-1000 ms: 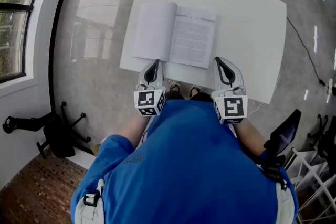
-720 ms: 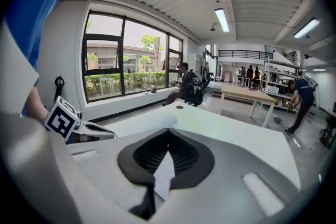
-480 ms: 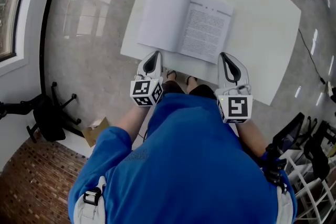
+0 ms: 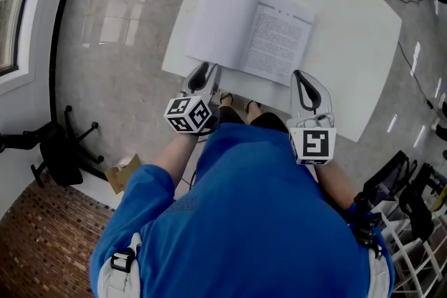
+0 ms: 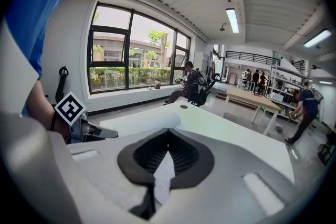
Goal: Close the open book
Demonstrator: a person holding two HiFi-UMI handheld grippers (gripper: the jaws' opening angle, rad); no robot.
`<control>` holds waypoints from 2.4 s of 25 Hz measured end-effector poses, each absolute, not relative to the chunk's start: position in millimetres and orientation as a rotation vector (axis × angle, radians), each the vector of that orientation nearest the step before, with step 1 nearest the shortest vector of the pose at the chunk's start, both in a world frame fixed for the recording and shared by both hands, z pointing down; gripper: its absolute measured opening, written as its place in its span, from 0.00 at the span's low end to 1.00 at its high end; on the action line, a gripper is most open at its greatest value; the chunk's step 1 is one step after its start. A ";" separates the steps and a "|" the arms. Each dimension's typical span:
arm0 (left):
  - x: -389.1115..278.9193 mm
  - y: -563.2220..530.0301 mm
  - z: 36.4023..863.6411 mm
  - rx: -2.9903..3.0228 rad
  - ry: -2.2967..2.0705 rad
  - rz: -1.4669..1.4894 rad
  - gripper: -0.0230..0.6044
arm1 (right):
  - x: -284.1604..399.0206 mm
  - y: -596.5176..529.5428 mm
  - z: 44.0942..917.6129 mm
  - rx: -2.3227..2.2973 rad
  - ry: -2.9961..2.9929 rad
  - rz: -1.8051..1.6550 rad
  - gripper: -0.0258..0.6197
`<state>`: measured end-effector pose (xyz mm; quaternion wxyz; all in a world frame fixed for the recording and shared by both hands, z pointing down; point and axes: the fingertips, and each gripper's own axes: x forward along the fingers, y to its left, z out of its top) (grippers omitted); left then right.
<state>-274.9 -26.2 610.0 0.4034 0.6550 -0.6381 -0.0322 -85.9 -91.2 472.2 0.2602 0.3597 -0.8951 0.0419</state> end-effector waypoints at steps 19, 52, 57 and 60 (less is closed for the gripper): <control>-284.7 -36.1 616.7 1.472 -1.441 -0.373 0.31 | -94.9 -90.8 471.9 0.952 -2.414 0.063 0.04; -278.2 -41.9 594.1 1.551 -1.466 -0.214 0.05 | -98.1 -103.4 462.9 0.980 -2.445 0.045 0.04; -265.1 -47.4 578.1 1.631 -1.460 -0.181 0.05 | -87.7 -105.3 456.8 1.019 -2.448 0.056 0.04; -259.8 -50.4 572.9 1.656 -1.450 -0.174 0.05 | -78.4 -105.2 455.9 1.061 -2.447 0.070 0.04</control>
